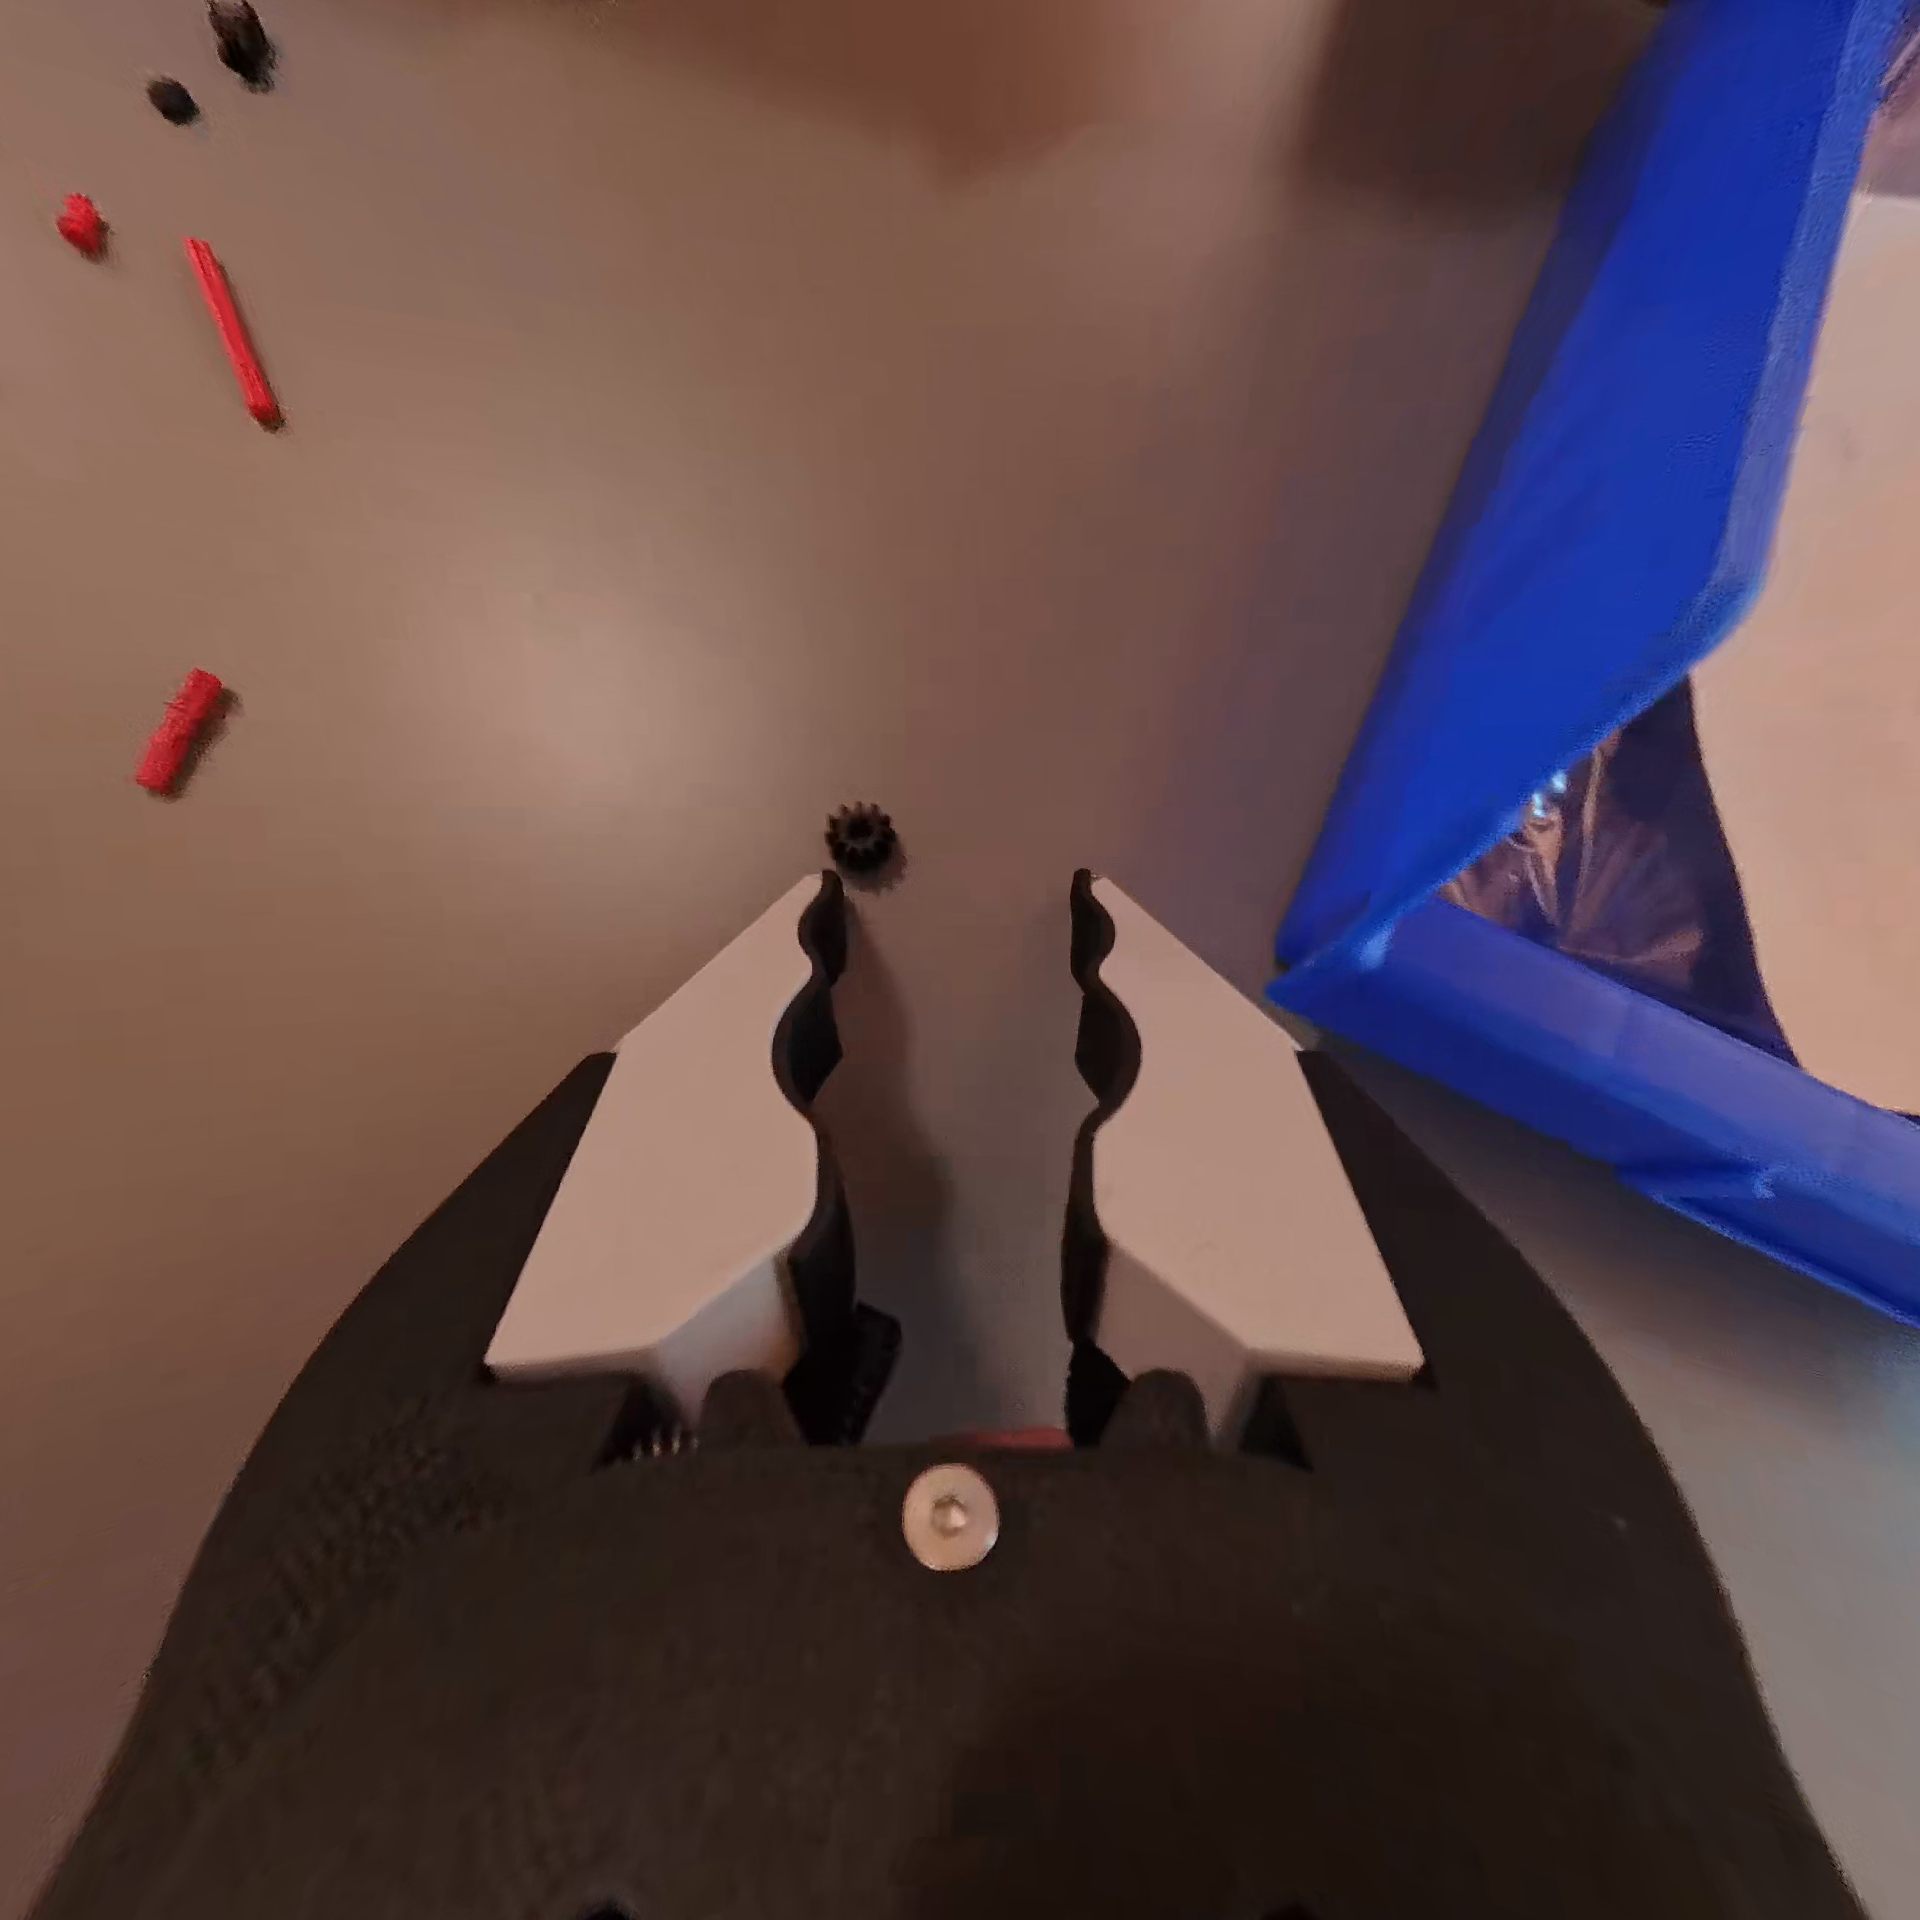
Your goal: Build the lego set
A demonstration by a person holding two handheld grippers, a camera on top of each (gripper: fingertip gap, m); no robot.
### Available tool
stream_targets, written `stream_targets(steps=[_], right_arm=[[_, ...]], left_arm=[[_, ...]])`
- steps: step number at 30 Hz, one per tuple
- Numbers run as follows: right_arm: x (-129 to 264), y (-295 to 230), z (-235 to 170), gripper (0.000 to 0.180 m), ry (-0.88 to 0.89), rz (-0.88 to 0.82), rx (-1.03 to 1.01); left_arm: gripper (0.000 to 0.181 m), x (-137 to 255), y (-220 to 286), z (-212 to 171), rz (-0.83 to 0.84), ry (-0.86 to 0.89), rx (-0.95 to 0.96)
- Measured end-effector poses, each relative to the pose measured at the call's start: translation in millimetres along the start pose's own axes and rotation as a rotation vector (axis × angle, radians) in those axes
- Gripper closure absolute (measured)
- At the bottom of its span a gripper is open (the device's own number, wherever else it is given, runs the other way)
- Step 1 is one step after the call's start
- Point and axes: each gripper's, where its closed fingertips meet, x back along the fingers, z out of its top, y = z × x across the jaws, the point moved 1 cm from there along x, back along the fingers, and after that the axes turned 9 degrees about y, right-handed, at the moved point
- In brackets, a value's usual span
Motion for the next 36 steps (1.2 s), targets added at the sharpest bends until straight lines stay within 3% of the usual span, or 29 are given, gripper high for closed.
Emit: stream_targets(steps=[4, 7, 11, 16, 21, 27, 36], right_arm=[[-8, -17, 3, 0.151, -0.018, 0.074, 0.021], [-12, -22, 6, 0.169, -0.020, 0.108, 0.009], [-13, -46, 18, 0.169, 0.011, 0.194, 0.015], [-6, -117, 59, 0.170, 0.142, 0.368, 0.132], [2, -190, 87, 0.170, 0.233, 0.544, 0.293], [-13, -231, 70, 0.170, 0.180, 0.626, 0.490], [-23, -234, 33, 0.165, 0.035, 0.694, 0.447]], left_arm=[[0.176, -1, 0, -1, 0.002, -0.006, -0.007], [0.176, -3, 6, 0, -0.018, 0.007, 0.013], [0.176, -11, 20, -1, -0.072, 0.025, 0.056], [0.176, -15, 32, 8, -0.150, 0.084, 0.125], [0.176, -21, 34, 7, -0.079, 0.025, -0.114], [0.176, -33, 46, -4, -0.081, -0.080, -0.255], [0.176, -61, 60, -31, -0.166, -0.189, -0.050]])
